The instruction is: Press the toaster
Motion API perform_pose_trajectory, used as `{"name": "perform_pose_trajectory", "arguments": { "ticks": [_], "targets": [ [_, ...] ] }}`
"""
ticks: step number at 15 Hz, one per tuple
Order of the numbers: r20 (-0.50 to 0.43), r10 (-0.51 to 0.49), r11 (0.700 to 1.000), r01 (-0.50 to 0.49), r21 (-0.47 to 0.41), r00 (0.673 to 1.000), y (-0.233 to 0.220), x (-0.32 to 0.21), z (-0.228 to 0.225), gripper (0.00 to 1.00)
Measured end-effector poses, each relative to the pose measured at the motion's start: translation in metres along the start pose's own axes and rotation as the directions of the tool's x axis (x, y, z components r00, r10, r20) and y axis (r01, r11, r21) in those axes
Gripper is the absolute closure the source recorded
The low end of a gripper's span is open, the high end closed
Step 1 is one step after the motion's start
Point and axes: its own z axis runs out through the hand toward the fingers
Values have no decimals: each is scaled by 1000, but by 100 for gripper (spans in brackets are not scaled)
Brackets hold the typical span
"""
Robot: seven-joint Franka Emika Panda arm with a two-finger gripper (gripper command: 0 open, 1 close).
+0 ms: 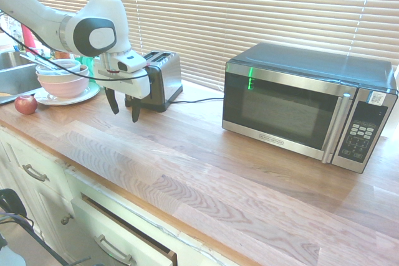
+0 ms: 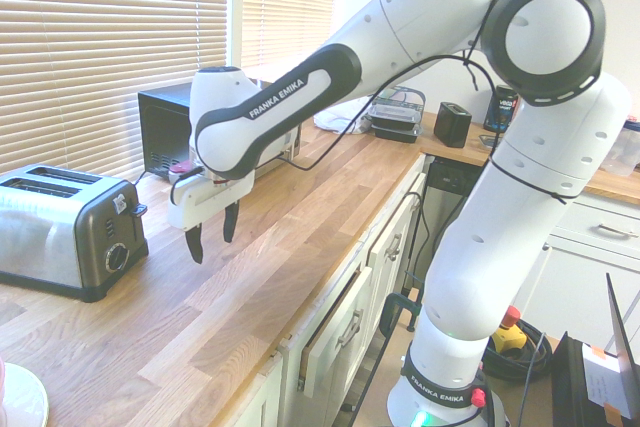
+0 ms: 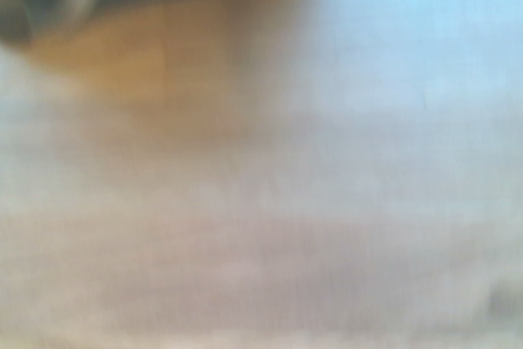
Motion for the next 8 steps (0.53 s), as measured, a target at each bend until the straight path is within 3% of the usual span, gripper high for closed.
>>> {"name": "perform_pose_trajectory", "arguments": {
  "ticks": [8],
  "targets": [
    [-57,-43,999,43,3,997,-74,34,-52,0]
  ]
}}
